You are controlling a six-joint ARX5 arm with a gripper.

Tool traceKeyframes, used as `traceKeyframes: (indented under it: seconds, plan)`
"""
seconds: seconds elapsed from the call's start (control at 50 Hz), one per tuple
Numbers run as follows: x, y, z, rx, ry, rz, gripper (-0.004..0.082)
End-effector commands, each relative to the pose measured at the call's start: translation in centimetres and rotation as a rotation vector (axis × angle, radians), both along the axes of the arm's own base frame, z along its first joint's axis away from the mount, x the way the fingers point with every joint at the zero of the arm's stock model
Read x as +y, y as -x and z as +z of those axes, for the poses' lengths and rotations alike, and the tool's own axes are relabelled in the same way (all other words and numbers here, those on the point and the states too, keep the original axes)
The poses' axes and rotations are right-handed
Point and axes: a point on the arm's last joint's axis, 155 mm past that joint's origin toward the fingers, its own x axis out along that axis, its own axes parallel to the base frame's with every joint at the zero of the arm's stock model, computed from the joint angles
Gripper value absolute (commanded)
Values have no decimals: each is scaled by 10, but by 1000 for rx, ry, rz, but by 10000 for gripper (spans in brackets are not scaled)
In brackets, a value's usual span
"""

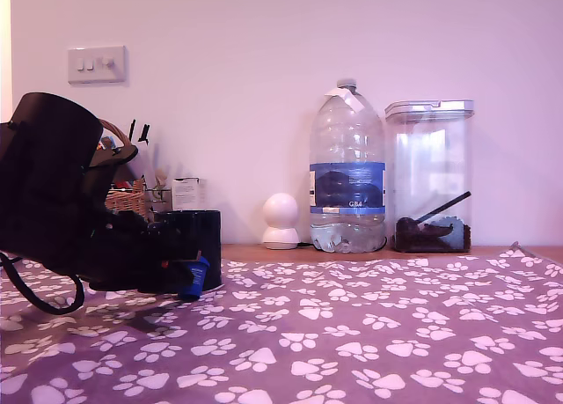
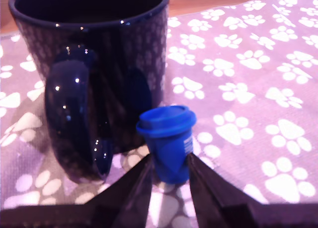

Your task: Pick up the coffee capsules from the table one by one and drop them inside the nearest coffee cup

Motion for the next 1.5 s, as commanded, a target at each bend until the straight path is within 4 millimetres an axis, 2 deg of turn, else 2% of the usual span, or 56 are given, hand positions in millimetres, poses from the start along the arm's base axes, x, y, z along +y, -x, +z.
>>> traceKeyframes:
  seconds: [0.0,0.08,0.12,0.18,0.28,0.36,0.88,1.16,1.48]
  plan:
    - [1,-1,6,-12,1,3,168]
    - [1,-2,8,-19,6,2,173]
    - [0,-2,9,-22,9,-2,203]
    - [-2,-2,11,-28,16,-11,294]
    - [-5,-1,12,-32,22,-22,495]
    - [-5,-1,12,-31,23,-22,569]
    - [-13,3,9,-20,28,-37,571]
    - [-19,-9,9,-8,22,-38,571]
    - [-23,-14,-8,67,-15,-39,571]
